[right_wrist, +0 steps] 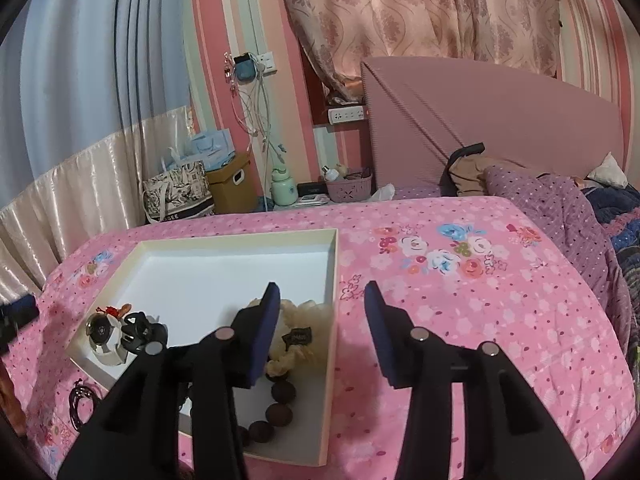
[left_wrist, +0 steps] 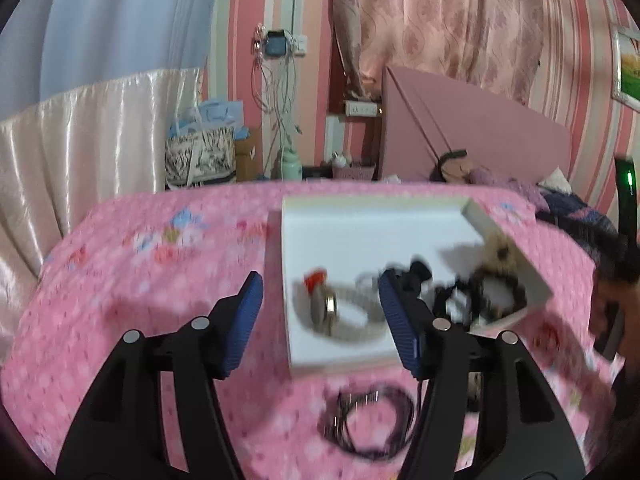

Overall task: Organize jewelry
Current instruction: 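Withdraw both grippers from the tray toward the black braided bracelets and cord necklace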

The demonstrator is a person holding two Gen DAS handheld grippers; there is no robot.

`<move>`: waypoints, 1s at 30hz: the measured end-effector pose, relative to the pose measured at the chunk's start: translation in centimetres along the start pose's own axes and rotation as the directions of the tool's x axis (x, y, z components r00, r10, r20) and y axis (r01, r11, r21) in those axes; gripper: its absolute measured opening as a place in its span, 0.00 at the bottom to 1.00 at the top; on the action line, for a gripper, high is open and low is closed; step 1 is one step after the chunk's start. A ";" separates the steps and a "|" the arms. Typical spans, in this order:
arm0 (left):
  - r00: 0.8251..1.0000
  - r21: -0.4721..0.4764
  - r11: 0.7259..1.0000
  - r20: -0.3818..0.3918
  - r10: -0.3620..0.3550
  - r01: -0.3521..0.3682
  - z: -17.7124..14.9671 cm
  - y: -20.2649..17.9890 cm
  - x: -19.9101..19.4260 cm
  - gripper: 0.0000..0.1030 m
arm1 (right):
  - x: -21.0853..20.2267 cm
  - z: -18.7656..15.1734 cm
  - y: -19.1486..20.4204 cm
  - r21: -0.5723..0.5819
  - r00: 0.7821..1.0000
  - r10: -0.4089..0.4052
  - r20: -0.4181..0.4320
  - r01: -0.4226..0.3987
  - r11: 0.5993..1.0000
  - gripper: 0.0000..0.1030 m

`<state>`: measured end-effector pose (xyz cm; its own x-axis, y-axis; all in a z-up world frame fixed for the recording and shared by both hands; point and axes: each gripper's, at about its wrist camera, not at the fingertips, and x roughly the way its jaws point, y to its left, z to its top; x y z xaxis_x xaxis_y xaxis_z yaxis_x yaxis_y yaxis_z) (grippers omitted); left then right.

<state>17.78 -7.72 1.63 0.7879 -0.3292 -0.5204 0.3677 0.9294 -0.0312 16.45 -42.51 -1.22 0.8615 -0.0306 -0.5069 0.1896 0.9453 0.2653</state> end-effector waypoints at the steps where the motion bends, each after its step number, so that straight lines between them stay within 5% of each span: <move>1: 1.000 0.010 1.000 0.006 0.005 -0.005 -0.8 0.1 -0.2 0.59 | 0.0 0.0 0.0 -0.002 1.000 -0.003 0.001 0.003 1.000 0.43; 4: 0.998 -0.012 0.999 0.054 0.036 -0.035 -2.4 1.0 -0.4 0.60 | -0.2 0.0 0.2 -0.014 1.000 -0.012 0.005 0.012 1.000 0.47; 10: 0.997 -0.012 0.997 0.030 0.077 -0.077 -2.8 1.8 0.9 0.70 | -0.5 0.0 1.6 -0.058 1.000 -0.030 -0.002 0.030 0.998 0.48; 14: 0.999 -0.031 0.999 -0.016 0.030 -0.030 -3.3 1.6 1.5 0.70 | -1.7 -0.2 2.6 -0.049 1.000 -0.004 -0.015 0.003 0.999 0.49; 21: 0.999 -0.032 0.999 -0.005 0.039 -0.039 -3.3 1.3 0.3 0.70 | -4.5 -4.6 4.5 -0.070 0.998 0.007 -0.058 -0.011 0.997 0.52; 30: 0.996 -0.043 0.996 -0.051 0.071 -0.073 -4.0 1.5 -0.2 0.70 | -6.2 -8.3 6.7 -0.126 0.990 0.123 -0.063 -0.130 0.984 0.52</move>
<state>16.18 -5.53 -1.75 0.7857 -0.2533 -0.5644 0.2871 0.9574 -0.0300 8.42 -33.31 -3.15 0.8468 0.1063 -0.5212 0.0154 0.9745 0.2237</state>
